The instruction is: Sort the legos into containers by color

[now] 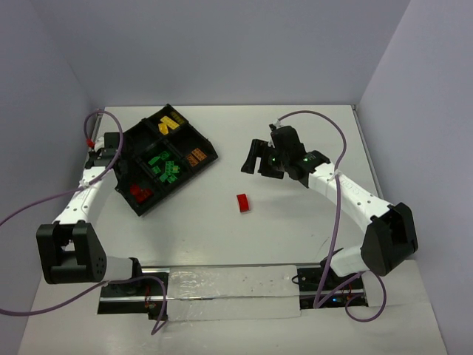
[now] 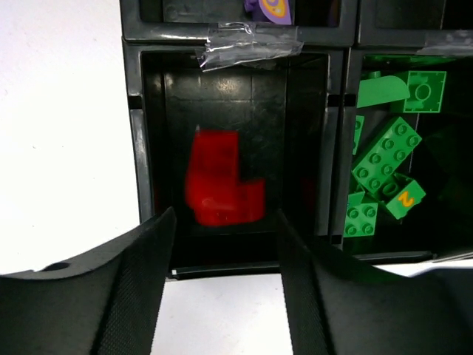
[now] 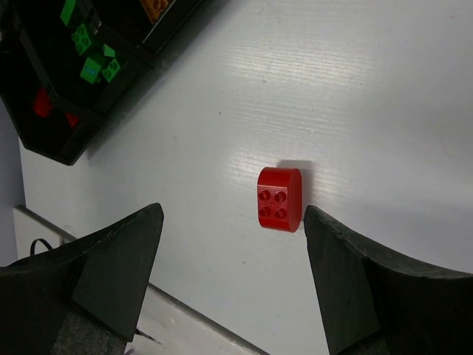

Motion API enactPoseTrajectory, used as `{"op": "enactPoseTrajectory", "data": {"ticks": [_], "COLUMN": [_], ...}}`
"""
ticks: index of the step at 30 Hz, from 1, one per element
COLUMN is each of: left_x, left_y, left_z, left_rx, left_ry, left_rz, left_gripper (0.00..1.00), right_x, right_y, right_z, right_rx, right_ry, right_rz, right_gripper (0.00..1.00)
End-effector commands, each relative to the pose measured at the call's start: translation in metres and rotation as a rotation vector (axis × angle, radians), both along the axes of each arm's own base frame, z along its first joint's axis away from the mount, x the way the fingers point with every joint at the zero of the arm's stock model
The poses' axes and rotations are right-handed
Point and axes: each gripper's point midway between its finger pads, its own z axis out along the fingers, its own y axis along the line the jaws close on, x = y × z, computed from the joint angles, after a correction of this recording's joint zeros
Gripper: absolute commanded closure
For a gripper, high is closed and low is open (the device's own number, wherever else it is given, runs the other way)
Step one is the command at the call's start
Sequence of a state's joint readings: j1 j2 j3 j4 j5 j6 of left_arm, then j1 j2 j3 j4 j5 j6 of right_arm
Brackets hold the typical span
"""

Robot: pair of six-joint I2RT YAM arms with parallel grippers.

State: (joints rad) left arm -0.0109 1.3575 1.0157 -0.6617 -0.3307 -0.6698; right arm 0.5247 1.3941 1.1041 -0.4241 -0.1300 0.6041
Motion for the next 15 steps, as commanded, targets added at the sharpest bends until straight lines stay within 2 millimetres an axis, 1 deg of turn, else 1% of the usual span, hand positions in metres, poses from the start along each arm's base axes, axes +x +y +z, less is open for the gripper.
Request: {"op": "enactPoseTrajectory", "data": {"ticks": [1, 2, 5, 6, 7, 9, 11, 12, 13, 15], "left_x": [0.016, 0.016, 0.017, 0.018, 0.018, 0.014, 0.007, 0.003, -0.001, -0.007], "left_y": [-0.016, -0.021, -0.043, -0.06, -0.081, -0.12, -0.151, -0.173, -0.191, -0.215], "left_z": [0.02, 0.023, 0.031, 0.036, 0.041, 0.045, 0.043, 0.04, 0.037, 0.033], "left_rx": [-0.004, -0.002, -0.014, -0.031, -0.053, -0.097, -0.13, -0.142, -0.155, -0.167], "left_ry": [-0.071, -0.073, -0.092, -0.112, -0.131, -0.145, -0.13, -0.11, -0.092, -0.064], "left_rz": [-0.067, -0.081, -0.15, -0.206, -0.273, -0.387, -0.466, -0.523, -0.56, -0.596], "left_gripper": [0.3, 0.24, 0.24, 0.25, 0.25, 0.26, 0.25, 0.25, 0.24, 0.24], "right_x": [0.001, 0.001, 0.004, 0.005, 0.006, 0.006, 0.009, 0.01, 0.01, 0.01], "right_y": [-0.005, -0.005, -0.008, -0.011, -0.015, -0.023, -0.036, -0.045, -0.052, -0.065], "right_z": [0.013, 0.013, 0.016, 0.018, 0.019, 0.018, 0.019, 0.017, 0.018, 0.018], "right_rx": [-0.003, -0.004, -0.009, -0.014, -0.024, -0.045, -0.067, -0.084, -0.089, -0.091], "right_ry": [-0.054, -0.052, -0.061, -0.07, -0.076, -0.079, -0.09, -0.09, -0.095, -0.098], "right_rz": [-0.011, -0.012, -0.034, -0.049, -0.066, -0.097, -0.147, -0.178, -0.2, -0.243], "right_gripper": [0.16, 0.16, 0.16, 0.16, 0.16, 0.15, 0.15, 0.15, 0.15, 0.15]}}
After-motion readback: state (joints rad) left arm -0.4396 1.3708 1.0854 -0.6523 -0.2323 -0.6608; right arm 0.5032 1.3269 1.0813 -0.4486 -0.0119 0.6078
